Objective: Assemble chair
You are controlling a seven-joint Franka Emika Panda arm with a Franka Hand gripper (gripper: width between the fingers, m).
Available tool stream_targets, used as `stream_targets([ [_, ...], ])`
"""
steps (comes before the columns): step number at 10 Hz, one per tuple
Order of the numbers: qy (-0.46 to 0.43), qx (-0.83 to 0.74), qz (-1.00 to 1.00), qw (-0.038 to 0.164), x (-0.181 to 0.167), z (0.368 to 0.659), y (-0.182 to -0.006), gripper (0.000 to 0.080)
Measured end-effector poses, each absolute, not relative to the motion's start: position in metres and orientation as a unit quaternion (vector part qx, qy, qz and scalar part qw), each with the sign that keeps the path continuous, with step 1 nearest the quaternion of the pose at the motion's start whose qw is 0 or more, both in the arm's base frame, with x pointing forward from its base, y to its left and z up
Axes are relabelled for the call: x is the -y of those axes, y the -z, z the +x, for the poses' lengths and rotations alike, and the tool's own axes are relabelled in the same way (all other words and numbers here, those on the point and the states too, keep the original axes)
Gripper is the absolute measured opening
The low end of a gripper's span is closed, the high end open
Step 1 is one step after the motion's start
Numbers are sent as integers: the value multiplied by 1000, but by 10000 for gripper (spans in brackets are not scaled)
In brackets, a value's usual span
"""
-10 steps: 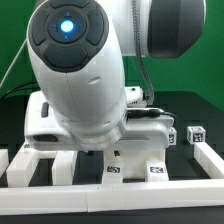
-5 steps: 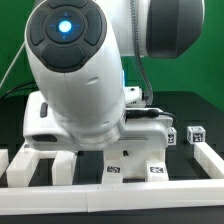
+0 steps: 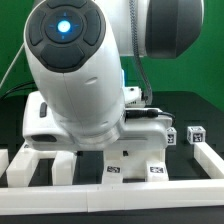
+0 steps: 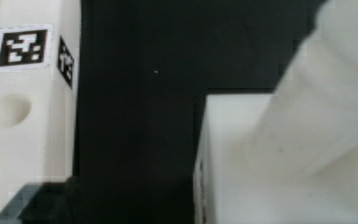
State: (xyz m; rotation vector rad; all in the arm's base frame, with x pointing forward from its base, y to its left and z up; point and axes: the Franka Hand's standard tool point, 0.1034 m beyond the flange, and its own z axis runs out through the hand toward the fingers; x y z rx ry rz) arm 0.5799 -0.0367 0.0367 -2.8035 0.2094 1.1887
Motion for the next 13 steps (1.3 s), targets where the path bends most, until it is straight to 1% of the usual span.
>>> stream_targets([
  [2, -381, -68, -921, 47, 44, 583, -39, 649],
  [3, -375, -72, -923, 49, 51, 589, -47, 649],
  [5, -345, -59, -935, 60, 59, 602, -80, 649],
  [6, -340, -61, -936, 65, 65, 604, -91, 649],
  [7, -333, -62, -939, 66, 71, 608, -95, 649],
  [9, -304, -51, -949, 71, 81, 613, -117, 649],
  [10, -293, -43, -952, 78, 88, 605, -124, 649],
  [11, -255, -39, -963, 79, 100, 603, -129, 649],
  [12, -235, -49, -968, 78, 111, 594, -139, 649],
  [13, -193, -56, -977, 73, 116, 596, -149, 649],
])
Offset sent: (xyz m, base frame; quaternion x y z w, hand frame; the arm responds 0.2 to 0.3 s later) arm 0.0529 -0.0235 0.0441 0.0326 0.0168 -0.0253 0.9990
